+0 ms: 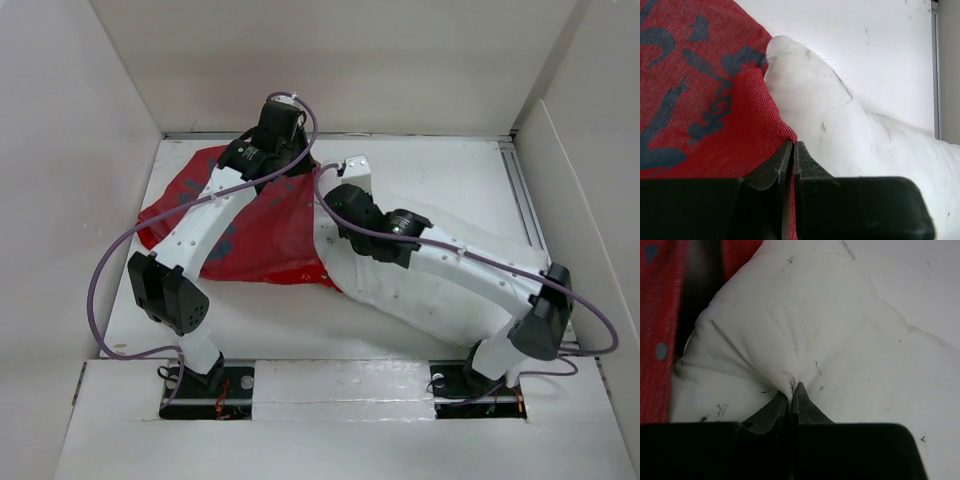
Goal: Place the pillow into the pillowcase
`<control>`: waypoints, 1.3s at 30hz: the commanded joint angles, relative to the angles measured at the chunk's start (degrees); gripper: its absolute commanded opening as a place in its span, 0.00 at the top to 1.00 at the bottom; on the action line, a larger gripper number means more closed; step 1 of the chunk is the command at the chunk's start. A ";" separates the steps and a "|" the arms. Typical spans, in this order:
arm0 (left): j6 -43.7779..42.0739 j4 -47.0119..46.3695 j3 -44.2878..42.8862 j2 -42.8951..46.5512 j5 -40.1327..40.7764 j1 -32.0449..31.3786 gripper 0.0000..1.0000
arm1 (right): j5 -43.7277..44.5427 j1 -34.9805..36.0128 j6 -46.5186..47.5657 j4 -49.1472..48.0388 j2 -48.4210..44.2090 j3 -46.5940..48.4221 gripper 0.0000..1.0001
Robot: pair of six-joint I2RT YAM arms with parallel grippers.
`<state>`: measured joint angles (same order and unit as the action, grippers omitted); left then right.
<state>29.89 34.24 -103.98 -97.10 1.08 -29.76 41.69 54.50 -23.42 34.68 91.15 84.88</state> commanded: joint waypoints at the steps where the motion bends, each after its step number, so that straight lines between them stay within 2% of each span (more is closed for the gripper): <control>1: 1.05 -1.10 -2.63 -0.02 -0.55 0.31 1.00 | 0.50 2.53 -2.41 -1.10 -5.29 -0.42 1.00; 6: 1.58 -1.10 -0.01 -0.02 -0.03 0.31 1.00 | 1.56 4.12 -4.09 -1.53 -5.90 -4.45 1.00; 8: 1.58 -1.10 1.23 0.76 1.02 0.31 1.00 | -2.82 4.12 -0.32 -6.51 -5.90 -6.12 1.00; 13: 2.10 -1.10 3.69 2.18 2.96 0.31 1.00 | -15.75 9.47 4.16 -14.71 -4.58 -10.43 1.00; 20: 2.10 -1.81 8.17 3.94 3.58 0.31 1.00 | -19.02 17.48 5.49 -27.37 -3.97 -18.51 1.00; 23: 2.10 -2.33 11.24 5.34 4.19 0.31 1.00 | -15.52 20.11 4.61 -29.30 -6.59 -20.19 1.00; 25: 2.71 -2.33 12.83 7.18 6.02 0.31 1.00 | -16.72 20.12 7.14 -32.03 -9.15 -23.61 1.00; 26: 2.72 -2.33 13.54 7.71 6.56 0.31 1.00 | -19.95 20.12 7.94 -34.21 -9.15 -24.67 0.95; 27: 2.72 -2.33 15.02 8.24 7.09 0.31 1.00 | -20.59 19.34 7.95 -34.24 -9.15 -25.29 0.66; 28: 2.72 -2.33 15.74 9.46 7.09 0.31 1.00 | -20.60 18.81 7.95 -34.24 -9.15 -26.07 0.53; 30: 3.25 -2.86 18.62 10.70 8.93 0.31 1.00 | -19.90 17.14 6.38 -33.45 -10.73 -27.22 0.43; 31: 4.38 -2.86 19.60 11.31 9.46 0.31 1.00 | -19.90 16.35 5.85 -33.45 -12.74 -28.53 0.33; 34: 5.88 -4.26 25.46 13.77 10.61 0.31 1.00 | -21.64 9.34 4.61 -31.69 -15.55 -29.07 0.32; 36: 5.88 -5.05 26.37 14.66 11.30 0.31 1.00 | -22.35 7.57 5.23 -31.69 -17.05 -29.07 0.32; 37: 6.75 -5.06 27.86 15.18 11.92 0.31 1.00 | -26.45 1.55 6.36 -31.69 -19.50 -28.29 0.25; 38: 7.28 -5.06 27.87 15.19 11.93 0.31 1.00 | -26.49 1.49 6.89 -31.69 -19.52 -28.28 0.25; 39: 7.29 -5.06 27.87 15.79 12.71 0.31 1.00 | -30.92 -3.56 6.90 -32.82 -20.05 -27.41 0.13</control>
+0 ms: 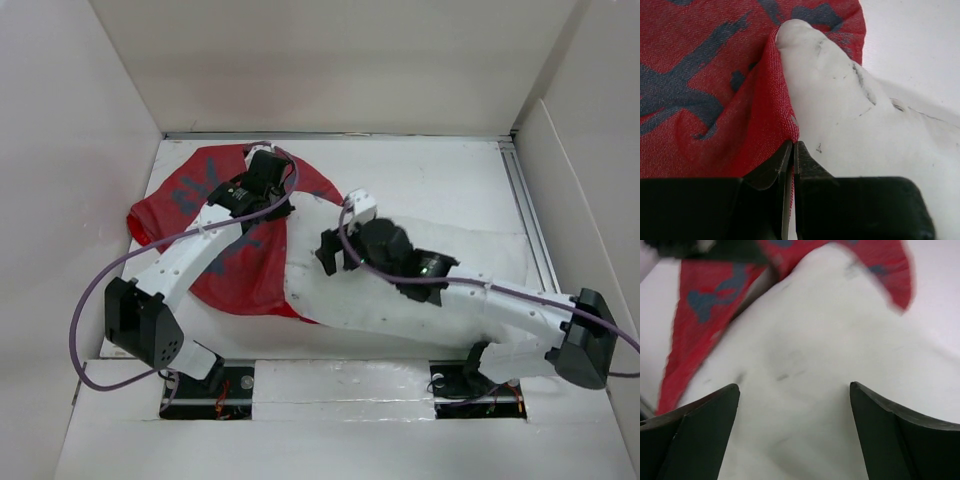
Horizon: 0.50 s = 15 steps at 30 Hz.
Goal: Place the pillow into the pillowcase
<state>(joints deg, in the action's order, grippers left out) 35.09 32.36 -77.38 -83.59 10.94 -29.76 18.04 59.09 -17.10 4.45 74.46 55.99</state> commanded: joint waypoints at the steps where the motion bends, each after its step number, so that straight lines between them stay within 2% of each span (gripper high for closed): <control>1: 2.61 -3.18 1.88 2.29 3.56 0.31 1.00 | -10.97 -11.16 1.80 -3.47 -3.35 2.97 0.00; 4: 4.62 -3.71 2.41 3.00 5.40 0.31 1.00 | -23.44 -21.51 5.93 -2.71 3.30 8.85 0.00; 6: 5.68 -3.71 2.94 3.52 5.94 0.31 1.00 | -29.88 -24.80 9.52 0.02 14.27 18.86 0.00; 7: 6.21 -3.71 2.94 3.52 7.33 0.31 1.00 | -37.13 -26.55 10.76 2.99 18.32 22.46 0.00; 8: 6.74 -3.71 2.94 3.52 7.34 0.31 1.00 | -41.12 -27.09 12.17 4.94 22.62 30.07 0.00; 9: 6.74 -3.71 2.94 3.52 7.86 0.31 1.00 | -44.20 -27.10 13.49 8.00 30.93 34.24 0.00; 10: 6.74 -3.18 2.94 3.52 8.57 0.31 1.00 | -47.19 -27.10 15.94 10.82 34.67 37.93 0.00; 11: 6.74 -2.57 2.94 3.52 8.57 0.31 1.00 | -54.36 -27.10 17.09 14.67 37.84 40.84 0.00; 12: 6.74 -2.56 2.33 3.52 9.27 0.31 1.00 | -56.00 -27.10 17.10 15.49 40.22 43.83 0.00; 15: 6.74 -0.98 1.80 3.52 10.86 0.31 1.00 | -58.91 -26.57 16.32 12.61 42.70 41.42 0.00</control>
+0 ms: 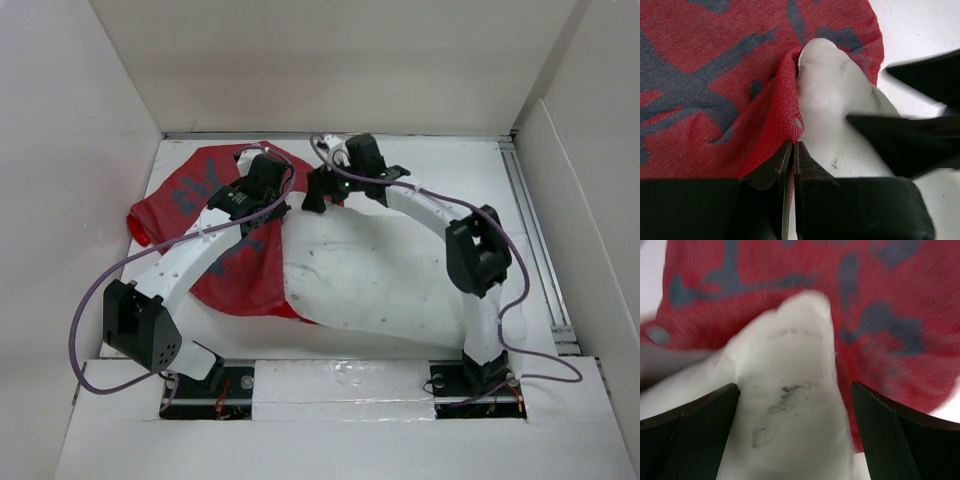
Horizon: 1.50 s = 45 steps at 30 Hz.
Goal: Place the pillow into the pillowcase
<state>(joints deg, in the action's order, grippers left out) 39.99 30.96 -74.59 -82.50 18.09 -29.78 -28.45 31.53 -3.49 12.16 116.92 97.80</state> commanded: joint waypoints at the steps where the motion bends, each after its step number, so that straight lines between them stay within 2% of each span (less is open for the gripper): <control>1: 1.85 0.42 -1.00 2.43 4.41 0.34 1.00 | -13.47 0.99 2.70 3.76 -0.37 -1.46 0.00; 6: 1.85 0.94 -1.00 2.43 5.12 0.34 1.00 | -24.96 -1.11 1.46 0.59 -0.91 -5.42 0.00; 10: 1.85 0.33 1.28 2.43 4.59 0.34 1.00 | -30.42 -1.65 -1.08 -2.67 -2.22 -10.08 0.00; 13: 1.85 -0.19 1.90 2.43 4.59 0.34 1.00 | -32.29 -0.95 -1.08 -3.55 -4.33 -13.15 0.28; 14: 1.85 -0.20 1.90 2.43 4.59 0.34 1.00 | -32.29 -0.94 -1.08 -3.55 -5.03 -14.64 0.43; 15: 1.85 -0.20 1.90 2.43 4.59 0.34 1.00 | -32.29 -0.07 -1.08 -3.55 -6.52 -15.35 0.85; 16: 1.85 -0.20 1.90 1.91 4.59 0.34 1.00 | -32.29 0.55 -1.08 -3.55 -7.32 -16.05 0.98; 20: 1.85 -0.20 1.90 1.29 5.29 0.34 1.00 | -30.35 4.05 -0.48 -4.07 -11.10 -19.74 1.00; 26: 0.71 0.33 -4.67 -2.83 6.52 0.95 1.00 | -30.89 11.79 1.46 -4.08 -14.71 -23.09 1.00; 34: 0.18 0.33 -10.66 -4.69 5.91 0.95 1.00 | -31.93 13.90 3.13 -4.08 -13.56 -24.84 1.00; 37: 0.18 0.33 -10.67 -5.22 5.38 0.95 1.00 | -29.22 14.61 3.13 -4.08 -11.98 -24.85 1.00; 41: 2.02 2.69 -7.42 -3.99 6.77 0.95 1.00 | -25.53 9.00 -1.52 -6.27 -10.40 -27.04 1.00; 43: 4.12 4.36 -4.61 -3.20 6.79 0.95 1.00 | -21.76 8.38 -2.57 -6.27 -11.71 -28.18 1.00; 45: 5.53 5.86 -0.24 -0.83 6.26 0.95 0.94 | -15.97 8.37 -4.86 -6.27 -13.03 -29.06 1.00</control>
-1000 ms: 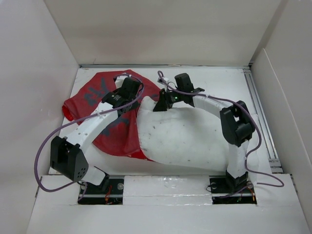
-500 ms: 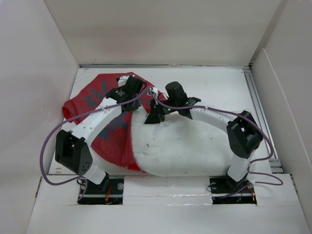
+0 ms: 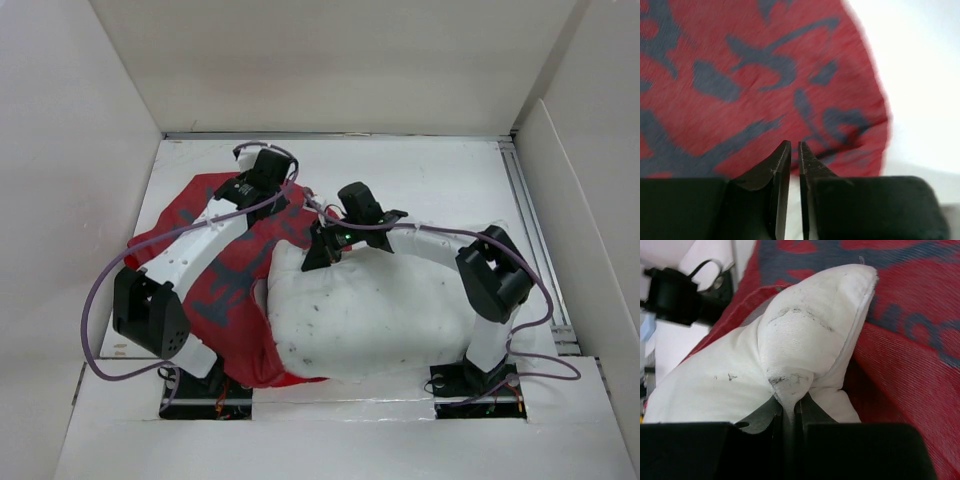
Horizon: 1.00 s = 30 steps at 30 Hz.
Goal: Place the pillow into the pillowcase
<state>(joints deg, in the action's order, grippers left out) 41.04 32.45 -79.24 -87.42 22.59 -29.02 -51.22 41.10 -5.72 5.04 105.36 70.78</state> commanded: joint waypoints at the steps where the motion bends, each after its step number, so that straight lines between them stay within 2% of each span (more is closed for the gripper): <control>1: 5.19 4.38 6.10 4.97 1.76 0.19 0.91 | 9.10 -1.72 -3.42 0.85 -2.69 -3.18 1.00; 2: 5.98 4.38 7.60 6.54 1.76 0.19 0.86 | 11.65 -1.73 -5.17 0.85 -3.23 -3.80 1.00; 3: 6.68 5.51 8.74 6.56 1.76 0.19 0.77 | 15.85 -1.73 -5.88 0.85 -3.23 -4.42 1.00; 7: 6.69 2.20 14.97 7.35 -5.96 0.19 0.69 | 22.46 -2.86 -7.29 1.46 -4.02 -5.48 1.00; 9: 6.69 -0.27 17.44 6.74 -9.91 0.19 0.69 | 25.37 -2.87 -6.68 2.78 -4.02 -4.78 1.00; 12: 7.74 -3.08 19.74 3.76 -10.81 -0.51 0.71 | 32.66 -2.87 -5.89 5.24 -4.02 -3.47 1.00; 14: 7.74 -4.58 19.74 -1.42 -13.35 -1.04 0.71 | 37.65 -2.87 -5.89 6.47 -4.55 -2.93 1.00; 18: 7.74 -5.20 16.93 -9.86 -14.67 -2.45 0.70 | 40.40 -4.27 -5.89 7.00 -5.78 -1.79 1.00; 23: 6.43 -7.57 15.70 -16.45 -15.90 -2.45 0.54 | 41.03 -4.80 -4.74 8.23 -5.78 -0.38 1.00; 24: 6.42 -8.36 14.91 -17.51 -16.52 -2.45 0.46 | 41.03 -5.33 -4.74 7.54 -5.78 -0.38 1.00; 26: 6.42 -9.24 13.68 -19.80 -16.52 -2.98 0.44 | 40.33 -5.33 -4.74 6.92 -4.56 -0.91 1.00; 28: 6.42 -9.77 11.58 -24.19 -16.52 -2.98 0.90 | 40.32 -6.47 -4.74 6.92 -4.55 -0.91 1.00; 29: 6.42 -9.77 10.52 -25.60 -16.52 -2.98 1.00 | 40.32 -6.47 -4.74 6.92 -3.94 -0.21 1.00; 30: 6.42 -9.77 9.29 -28.22 -15.92 -2.98 1.00 | 39.80 -7.26 -4.22 6.92 -3.94 -0.21 1.00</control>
<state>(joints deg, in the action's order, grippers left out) 46.54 24.97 -69.89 -107.11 8.99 -31.07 -16.71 35.64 -12.14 10.44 101.08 68.95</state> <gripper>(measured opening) 0.019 0.115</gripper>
